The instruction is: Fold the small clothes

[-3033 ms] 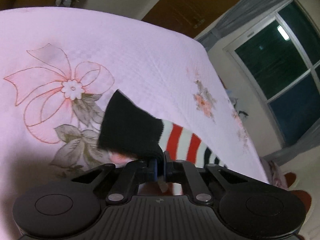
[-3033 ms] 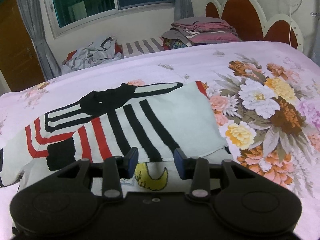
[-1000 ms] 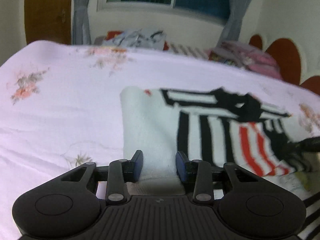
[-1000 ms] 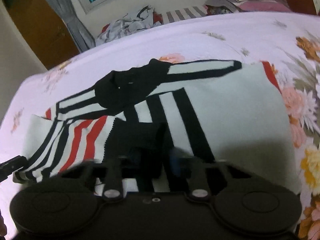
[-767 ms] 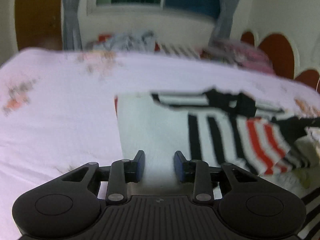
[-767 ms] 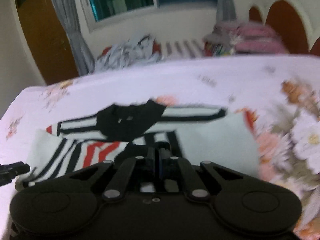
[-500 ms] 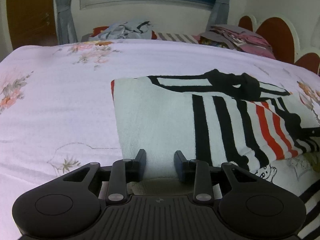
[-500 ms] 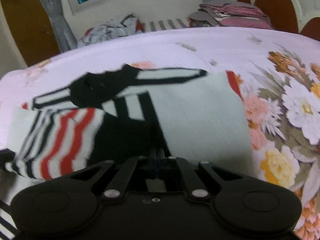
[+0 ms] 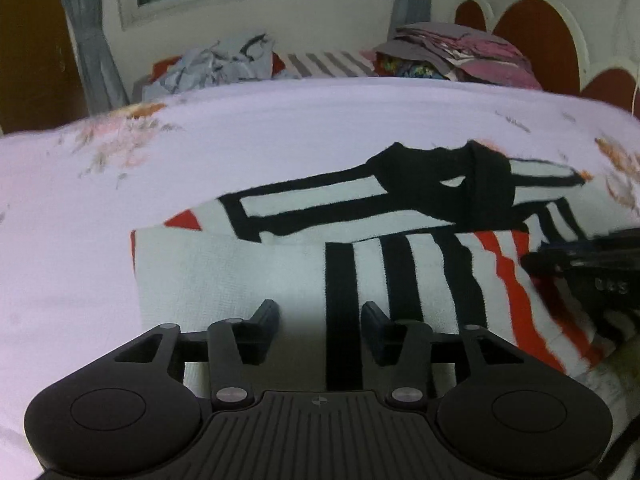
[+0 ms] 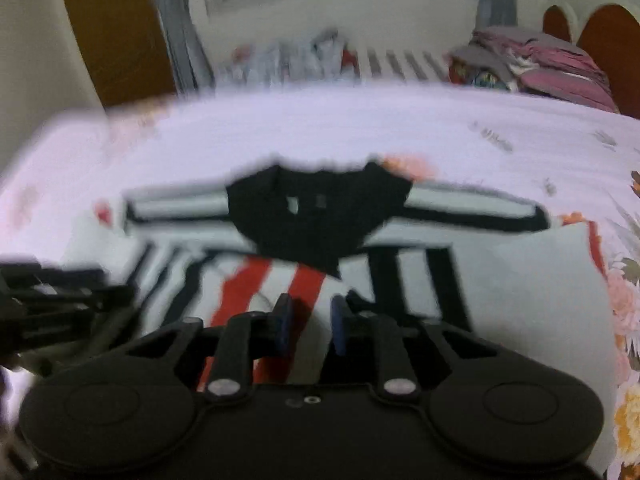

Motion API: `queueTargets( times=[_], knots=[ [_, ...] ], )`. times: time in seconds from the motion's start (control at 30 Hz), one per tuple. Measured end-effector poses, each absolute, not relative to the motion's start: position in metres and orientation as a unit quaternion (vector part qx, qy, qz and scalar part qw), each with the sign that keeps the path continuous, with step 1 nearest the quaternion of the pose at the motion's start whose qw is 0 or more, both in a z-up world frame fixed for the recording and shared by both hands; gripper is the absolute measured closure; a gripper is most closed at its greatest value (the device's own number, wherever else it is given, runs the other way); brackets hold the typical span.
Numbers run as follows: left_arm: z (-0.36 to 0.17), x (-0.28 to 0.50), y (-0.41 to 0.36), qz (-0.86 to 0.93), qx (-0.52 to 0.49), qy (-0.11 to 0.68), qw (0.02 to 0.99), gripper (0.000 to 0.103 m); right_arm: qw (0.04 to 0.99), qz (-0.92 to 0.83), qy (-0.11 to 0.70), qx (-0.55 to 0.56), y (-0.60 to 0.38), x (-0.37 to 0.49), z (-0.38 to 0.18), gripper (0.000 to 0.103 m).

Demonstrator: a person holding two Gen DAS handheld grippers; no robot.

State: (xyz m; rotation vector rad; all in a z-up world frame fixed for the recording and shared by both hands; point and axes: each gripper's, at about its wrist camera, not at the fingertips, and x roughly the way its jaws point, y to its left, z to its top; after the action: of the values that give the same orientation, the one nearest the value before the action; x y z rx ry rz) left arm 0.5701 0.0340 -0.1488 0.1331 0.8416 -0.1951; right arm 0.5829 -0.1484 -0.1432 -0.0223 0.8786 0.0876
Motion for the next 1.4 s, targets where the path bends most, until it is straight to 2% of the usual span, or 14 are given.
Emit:
queueTargets(
  times=[0.1,0.17,0.3,0.33,0.37,0.43,0.63,0.8,0.93,1.07,1.4],
  knots=[
    [-0.14,0.566,0.04,-0.096,0.056,0.396,0.911,0.055,0.904,0.023,0.427,-0.029,-0.138,0.585,-0.134,0.088],
    [-0.135,0.571,0.053,-0.076,0.047,0.381,0.92,0.055,0.913,0.035,0.405,-0.013,-0.137,0.583,-0.125,0.083],
    [-0.143,0.597,0.078,-0.059,0.031,0.402,0.913,0.055,0.906,0.068,0.418,-0.018,-0.12,0.599,-0.132,0.084],
    [-0.146,0.602,0.082,-0.062,0.031,0.402,0.913,0.053,0.901,0.065,0.428,-0.038,-0.114,0.606,-0.139,0.086],
    [-0.147,0.604,0.087,-0.059,0.021,0.4,0.915,0.046,0.899,0.057,0.432,-0.052,-0.113,0.613,-0.145,0.086],
    [-0.145,0.606,0.095,-0.055,-0.003,0.405,0.913,0.046,0.902,0.045,0.424,-0.064,-0.112,0.615,-0.147,0.086],
    [-0.117,0.534,0.087,-0.078,-0.013,0.356,0.931,0.046,0.912,0.077,0.401,-0.03,-0.113,0.571,-0.114,0.078],
    [-0.147,0.482,0.066,-0.052,0.029,0.377,0.924,0.046,0.9,0.098,0.421,-0.052,-0.102,0.53,-0.13,0.08],
    [-0.157,0.469,0.066,-0.061,0.066,0.367,0.926,0.046,0.902,0.056,0.424,-0.059,-0.121,0.522,-0.136,0.082],
    [-0.155,0.473,0.077,-0.066,0.037,0.375,0.924,0.046,0.902,0.008,0.429,-0.054,-0.154,0.516,-0.136,0.083],
    [-0.156,0.477,0.067,-0.06,0.054,0.387,0.919,0.046,0.904,-0.016,0.425,-0.033,-0.183,0.505,-0.135,0.08]
  ],
)
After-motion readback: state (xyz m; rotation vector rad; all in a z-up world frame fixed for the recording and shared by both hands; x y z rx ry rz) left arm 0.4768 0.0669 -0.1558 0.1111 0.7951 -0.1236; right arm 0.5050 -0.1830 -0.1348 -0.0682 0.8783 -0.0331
